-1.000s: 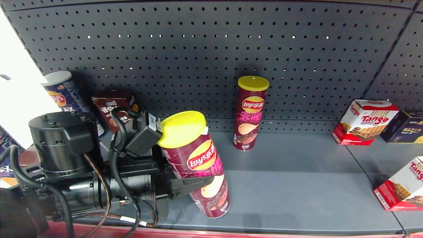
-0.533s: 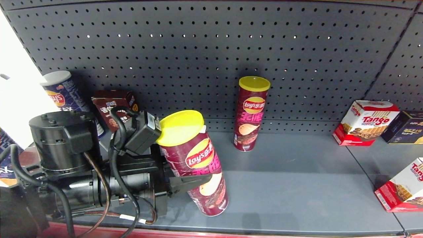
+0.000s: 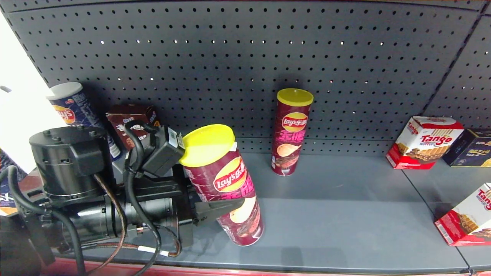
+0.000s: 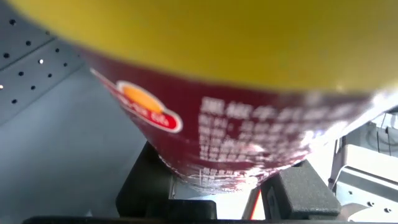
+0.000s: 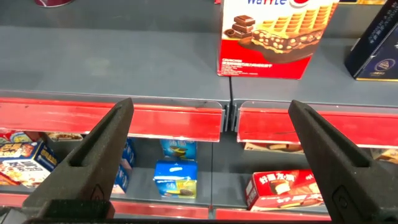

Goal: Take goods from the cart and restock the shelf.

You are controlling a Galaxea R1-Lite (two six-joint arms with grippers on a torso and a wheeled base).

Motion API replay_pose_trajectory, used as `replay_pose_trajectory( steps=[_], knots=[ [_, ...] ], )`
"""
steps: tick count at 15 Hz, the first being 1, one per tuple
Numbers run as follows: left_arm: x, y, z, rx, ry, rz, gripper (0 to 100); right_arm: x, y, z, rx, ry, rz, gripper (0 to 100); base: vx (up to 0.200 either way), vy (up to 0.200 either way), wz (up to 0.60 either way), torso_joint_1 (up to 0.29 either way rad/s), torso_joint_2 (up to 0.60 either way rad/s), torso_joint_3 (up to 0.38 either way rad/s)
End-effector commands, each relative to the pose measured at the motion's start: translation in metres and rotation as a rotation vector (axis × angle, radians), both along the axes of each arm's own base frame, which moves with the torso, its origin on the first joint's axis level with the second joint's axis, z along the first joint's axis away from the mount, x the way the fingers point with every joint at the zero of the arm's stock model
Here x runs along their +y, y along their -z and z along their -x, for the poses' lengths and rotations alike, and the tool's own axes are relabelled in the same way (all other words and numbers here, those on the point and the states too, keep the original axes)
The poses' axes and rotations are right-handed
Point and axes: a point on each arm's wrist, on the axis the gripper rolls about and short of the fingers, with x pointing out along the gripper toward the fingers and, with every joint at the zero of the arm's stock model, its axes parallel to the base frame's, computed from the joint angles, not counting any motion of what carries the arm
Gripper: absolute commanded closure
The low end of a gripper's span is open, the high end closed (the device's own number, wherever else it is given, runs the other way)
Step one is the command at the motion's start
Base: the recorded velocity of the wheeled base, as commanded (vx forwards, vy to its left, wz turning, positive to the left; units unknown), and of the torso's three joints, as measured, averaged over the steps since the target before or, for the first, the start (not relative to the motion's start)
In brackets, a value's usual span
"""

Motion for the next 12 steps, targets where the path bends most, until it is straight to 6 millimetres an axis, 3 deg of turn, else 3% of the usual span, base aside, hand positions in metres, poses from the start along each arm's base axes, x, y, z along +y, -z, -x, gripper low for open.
replay_pose_trajectory(
  steps=[1, 4, 5, 6, 9, 12],
  knots=[
    [0.002, 0.003, 0.001, -0.009, -0.006, -0.015, 100, 0.0, 0.0, -0.001, 0.009, -0.007, 0.001, 0, 0.0, 0.0, 0.0, 0.0, 0.0, 0.0],
    [0.01, 0.002, -0.006, -0.019, -0.039, -0.011, 100, 0.0, -0.002, -0.005, 0.069, -0.013, -0.005, 0, 0.0, 0.0, 0.0, 0.0, 0.0, 0.0],
    [0.01, 0.001, -0.008, -0.021, -0.041, -0.007, 100, 0.0, -0.011, -0.004, 0.037, -0.036, -0.017, 0, 0.0, 0.0, 0.0, 0.0, 0.0, 0.0],
    [0.011, -0.002, -0.014, -0.028, -0.053, 0.0, 100, 0.002, -0.08, -0.008, -0.002, -0.144, -0.033, 0, 0.0, 0.0, 0.0, 0.0, 0.0, 0.0],
    [0.01, -0.002, -0.018, -0.037, -0.057, 0.005, 100, 0.006, -0.113, -0.036, 0.017, -0.278, 0.081, 0, 0.0, 0.0, 0.0, 0.0, 0.0, 0.0],
    [0.011, -0.001, -0.016, -0.035, -0.06, 0.003, 100, 0.011, -0.154, -0.064, 0.004, -0.406, 0.09, 0, 0.0, 0.0, 0.0, 0.0, 0.0, 0.0]
  ],
)
